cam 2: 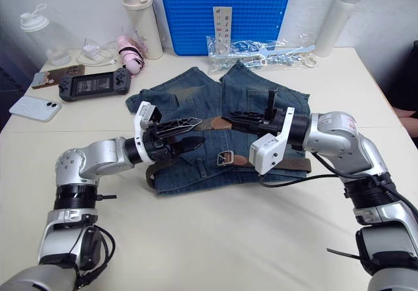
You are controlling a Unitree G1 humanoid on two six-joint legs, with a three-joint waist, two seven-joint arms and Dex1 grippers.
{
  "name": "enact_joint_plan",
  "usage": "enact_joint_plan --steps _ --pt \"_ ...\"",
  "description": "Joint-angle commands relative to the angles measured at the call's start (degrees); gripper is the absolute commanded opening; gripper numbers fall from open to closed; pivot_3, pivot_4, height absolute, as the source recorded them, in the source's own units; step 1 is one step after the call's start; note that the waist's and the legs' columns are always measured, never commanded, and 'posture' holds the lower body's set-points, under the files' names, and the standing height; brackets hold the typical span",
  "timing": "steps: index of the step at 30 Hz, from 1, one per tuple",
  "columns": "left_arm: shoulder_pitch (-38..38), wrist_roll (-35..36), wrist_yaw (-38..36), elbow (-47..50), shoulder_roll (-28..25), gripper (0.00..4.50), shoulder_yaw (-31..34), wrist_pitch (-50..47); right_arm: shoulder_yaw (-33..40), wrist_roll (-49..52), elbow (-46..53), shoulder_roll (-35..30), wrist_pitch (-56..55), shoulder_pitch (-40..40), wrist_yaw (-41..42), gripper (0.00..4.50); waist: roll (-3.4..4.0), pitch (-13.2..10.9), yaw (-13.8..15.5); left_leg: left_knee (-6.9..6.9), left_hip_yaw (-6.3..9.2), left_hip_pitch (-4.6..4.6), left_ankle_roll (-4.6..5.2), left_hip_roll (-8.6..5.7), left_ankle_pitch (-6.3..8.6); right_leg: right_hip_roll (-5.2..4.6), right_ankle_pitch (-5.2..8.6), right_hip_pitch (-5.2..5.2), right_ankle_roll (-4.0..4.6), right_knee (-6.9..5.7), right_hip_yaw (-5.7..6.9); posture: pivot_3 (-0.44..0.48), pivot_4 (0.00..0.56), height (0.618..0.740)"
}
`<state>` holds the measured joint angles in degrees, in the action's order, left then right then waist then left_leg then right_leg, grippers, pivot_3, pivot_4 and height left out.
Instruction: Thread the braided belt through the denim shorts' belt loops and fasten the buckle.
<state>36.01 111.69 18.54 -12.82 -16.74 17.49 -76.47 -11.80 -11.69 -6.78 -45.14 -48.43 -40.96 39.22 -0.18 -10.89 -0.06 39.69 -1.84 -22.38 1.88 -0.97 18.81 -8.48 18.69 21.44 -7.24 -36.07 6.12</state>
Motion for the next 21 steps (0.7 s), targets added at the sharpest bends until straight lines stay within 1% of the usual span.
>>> enact_joint_plan --steps 1,3,4,5,9,13,17,21 --pt "-2.22 1.31 7.72 8.04 5.11 3.94 4.61 3.61 2.4 1.15 2.31 -0.5 0.11 0.3 -0.87 0.0 -0.01 0.0 0.09 0.0 0.0 0.0 0.0 0.0 0.0 -0.01 0.0 0.0 0.0 0.0 0.01 0.0 0.15 0.689" --pt "-3.67 1.31 11.83 12.14 8.89 3.2 5.98 5.82 2.62 0.51 2.08 -0.48 0.15 0.37 -1.24 0.0 -0.02 0.01 0.28 0.02 0.01 -0.01 0.0 -0.01 0.0 -0.02 0.0 -0.04 0.0 0.03 0.0 0.0 0.15 0.689" --pt "-4.35 1.31 13.8 14.15 10.66 2.71 6.51 6.98 2.76 0.14 1.94 -0.47 0.13 0.4 -1.46 0.0 -0.02 0.01 0.32 0.03 0.0 -0.01 0.0 -0.01 0.0 -0.01 0.0 -0.05 0.0 0.05 0.01 0.0 0.15 0.689" --pt "-5.28 1.31 16.21 16.81 12.49 2.37 6.86 8.62 2.93 -0.5 1.71 -0.44 0.18 0.42 -1.81 0.0 -0.03 0.02 0.39 0.03 -0.02 -0.01 0.0 -0.01 0.0 -0.01 0.0 -0.05 -0.01 0.07 0.0 0.0 0.15 0.689" --pt "-8.26 1.31 26.98 26.77 19.92 2.37 7.21 16.32 3.44 -2.51 1.54 -0.19 0.59 0.64 -3.08 0.0 -0.05 0.02 0.57 0.04 -0.09 0.0 0.0 0.0 0.0 0.0 0.0 -0.07 -0.01 0.1 0.01 0.0 0.15 0.689" --pt "-9.42 1.31 37.85 34.84 26.65 2.37 6.13 24.67 3.35 -3.87 1.75 0.17 1.0 1.05 -4.35 0.0 -0.06 0.02 1.32 0.04 -0.18 0.0 0.0 0.01 0.0 0.01 0.0 -0.07 -0.01 0.17 0.02 0.0 0.15 0.689" --pt "-10.3 1.31 44.61 39.18 29.57 2.37 4.98 29.9 3.2 -4.54 1.65 0.37 1.24 1.26 -5.31 0.0 -0.07 0.02 1.45 0.05 -0.27 0.01 0.01 0.02 0.0 0.04 -0.01 -0.06 -0.01 0.19 0.05 0.0 0.15 0.689" --pt "-11.24 1.31 47.31 41.04 30.44 2.37 3.44 32.21 2.74 -4.94 1.4 0.79 1.15 0.99 -5.76 0.0 -0.07 0.02 1.49 0.06 -0.28 0.01 0.01 0.01 0.01 0.05 -0.01 -0.07 -0.01 0.21 0.19 0.0 0.15 0.689"
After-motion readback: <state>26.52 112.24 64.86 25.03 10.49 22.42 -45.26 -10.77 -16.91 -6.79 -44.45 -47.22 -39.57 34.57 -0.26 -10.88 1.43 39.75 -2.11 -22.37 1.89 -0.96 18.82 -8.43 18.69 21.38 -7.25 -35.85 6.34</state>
